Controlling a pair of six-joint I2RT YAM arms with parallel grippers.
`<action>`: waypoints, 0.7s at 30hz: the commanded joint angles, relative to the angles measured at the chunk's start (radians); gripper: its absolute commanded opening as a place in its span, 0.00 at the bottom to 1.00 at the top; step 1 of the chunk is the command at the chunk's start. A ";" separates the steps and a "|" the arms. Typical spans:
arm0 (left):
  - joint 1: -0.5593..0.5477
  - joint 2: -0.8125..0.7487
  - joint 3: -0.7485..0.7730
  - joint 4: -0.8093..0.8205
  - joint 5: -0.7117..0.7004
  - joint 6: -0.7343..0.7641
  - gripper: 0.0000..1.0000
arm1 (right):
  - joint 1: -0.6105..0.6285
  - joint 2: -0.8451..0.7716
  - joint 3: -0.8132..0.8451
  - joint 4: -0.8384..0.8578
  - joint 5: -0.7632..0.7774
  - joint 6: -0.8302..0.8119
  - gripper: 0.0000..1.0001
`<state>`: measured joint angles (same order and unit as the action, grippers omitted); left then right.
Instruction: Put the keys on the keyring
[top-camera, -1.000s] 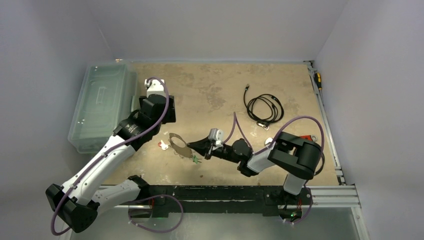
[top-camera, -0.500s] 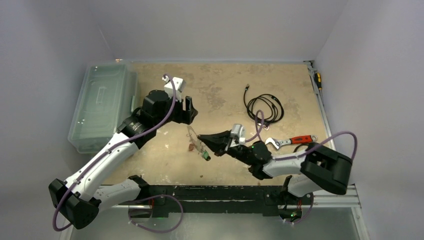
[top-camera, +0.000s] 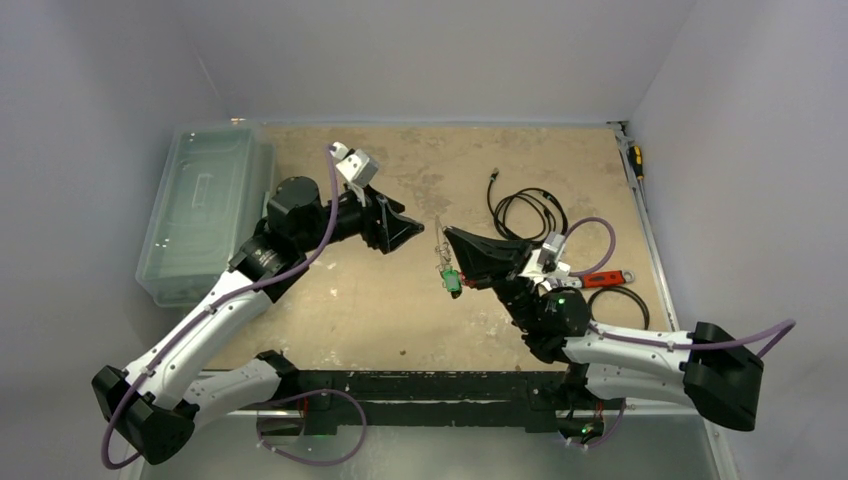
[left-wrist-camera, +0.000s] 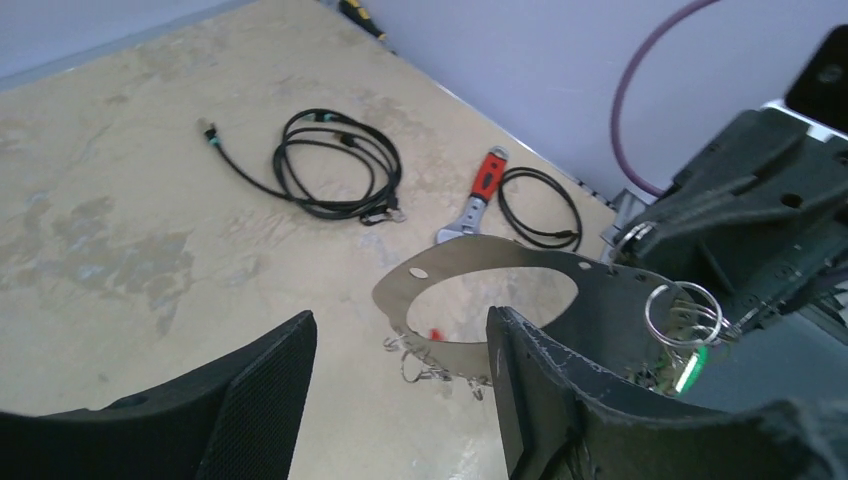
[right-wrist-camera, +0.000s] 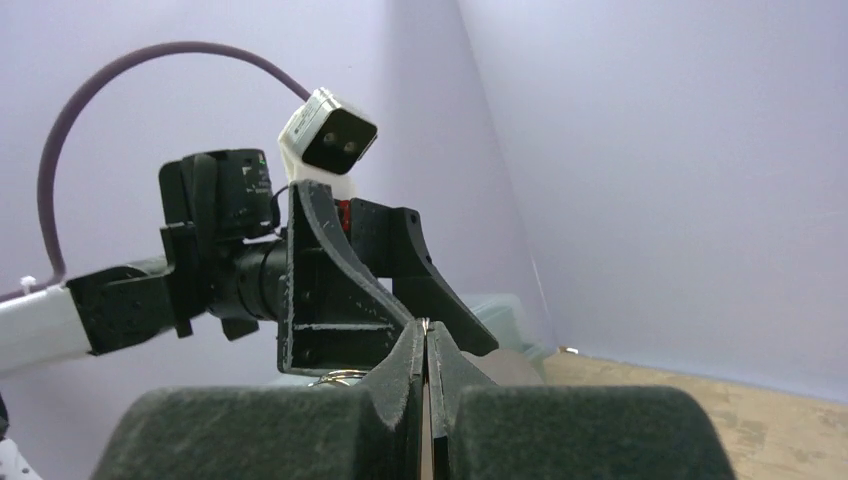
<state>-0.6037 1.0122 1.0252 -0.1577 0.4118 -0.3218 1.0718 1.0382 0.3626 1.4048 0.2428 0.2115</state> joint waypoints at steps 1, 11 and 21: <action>-0.002 0.006 -0.025 0.141 0.200 -0.021 0.62 | -0.002 -0.045 0.023 0.024 -0.017 0.037 0.00; -0.022 -0.022 -0.066 0.323 0.469 -0.085 0.57 | -0.008 -0.005 -0.038 0.242 -0.265 0.042 0.00; -0.061 -0.059 -0.120 0.389 0.471 -0.102 0.54 | -0.021 0.005 -0.004 0.231 -0.327 0.057 0.00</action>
<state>-0.6487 0.9722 0.9371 0.1329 0.8421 -0.3920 1.0588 1.0409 0.3195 1.4982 -0.0219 0.2504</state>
